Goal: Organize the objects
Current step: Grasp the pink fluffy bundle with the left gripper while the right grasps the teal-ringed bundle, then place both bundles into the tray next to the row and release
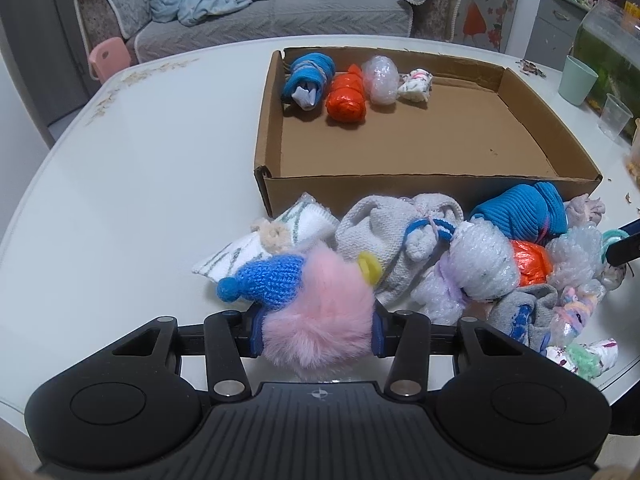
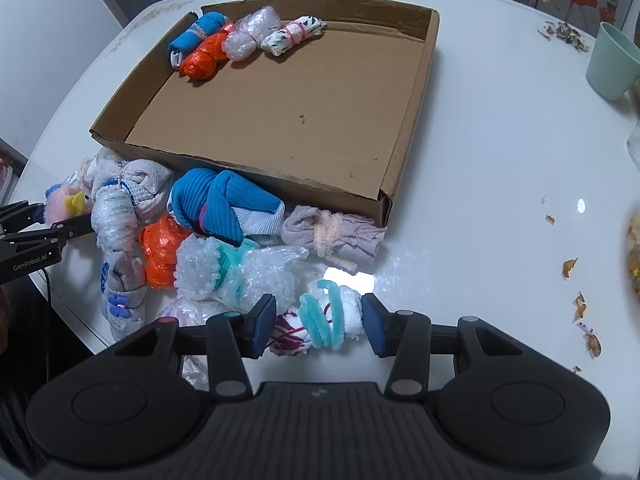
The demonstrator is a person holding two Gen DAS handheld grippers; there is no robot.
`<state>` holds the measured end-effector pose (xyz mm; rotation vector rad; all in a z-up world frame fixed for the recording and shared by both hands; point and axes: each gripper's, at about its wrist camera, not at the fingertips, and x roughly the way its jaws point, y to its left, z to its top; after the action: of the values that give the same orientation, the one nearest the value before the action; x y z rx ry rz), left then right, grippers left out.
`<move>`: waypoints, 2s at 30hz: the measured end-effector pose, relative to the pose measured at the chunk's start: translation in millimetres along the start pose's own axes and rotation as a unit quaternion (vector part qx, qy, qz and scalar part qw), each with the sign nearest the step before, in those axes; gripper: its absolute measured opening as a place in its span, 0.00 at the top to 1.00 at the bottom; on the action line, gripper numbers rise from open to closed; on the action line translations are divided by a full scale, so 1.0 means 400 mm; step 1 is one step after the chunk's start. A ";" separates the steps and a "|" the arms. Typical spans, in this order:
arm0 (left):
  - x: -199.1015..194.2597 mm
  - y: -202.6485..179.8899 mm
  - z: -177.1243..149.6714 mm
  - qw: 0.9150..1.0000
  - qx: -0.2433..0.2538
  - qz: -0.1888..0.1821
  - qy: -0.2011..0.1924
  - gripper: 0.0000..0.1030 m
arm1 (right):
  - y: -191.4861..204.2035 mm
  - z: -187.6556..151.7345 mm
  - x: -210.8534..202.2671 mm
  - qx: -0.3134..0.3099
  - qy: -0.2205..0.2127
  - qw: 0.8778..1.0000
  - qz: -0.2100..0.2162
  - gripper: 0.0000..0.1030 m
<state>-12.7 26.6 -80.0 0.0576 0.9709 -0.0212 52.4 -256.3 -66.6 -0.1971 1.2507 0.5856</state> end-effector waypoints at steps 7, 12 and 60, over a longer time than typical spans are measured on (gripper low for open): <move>-0.017 0.006 0.002 1.000 0.004 0.000 -0.003 0.50 | -0.003 0.006 -0.035 0.008 -0.020 1.000 0.001 0.59; -0.059 0.018 0.024 1.000 0.008 -0.005 -0.023 0.50 | -0.010 0.025 -0.082 0.017 -0.054 0.998 0.007 0.59; 0.285 -0.038 0.346 0.992 0.126 -0.016 -0.023 0.33 | 0.190 0.449 0.218 -0.162 -0.070 0.982 0.062 0.58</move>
<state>165.2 4.3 -96.8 0.2731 0.9181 -0.1747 179.4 -84.9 -77.5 -0.3445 1.0307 0.8966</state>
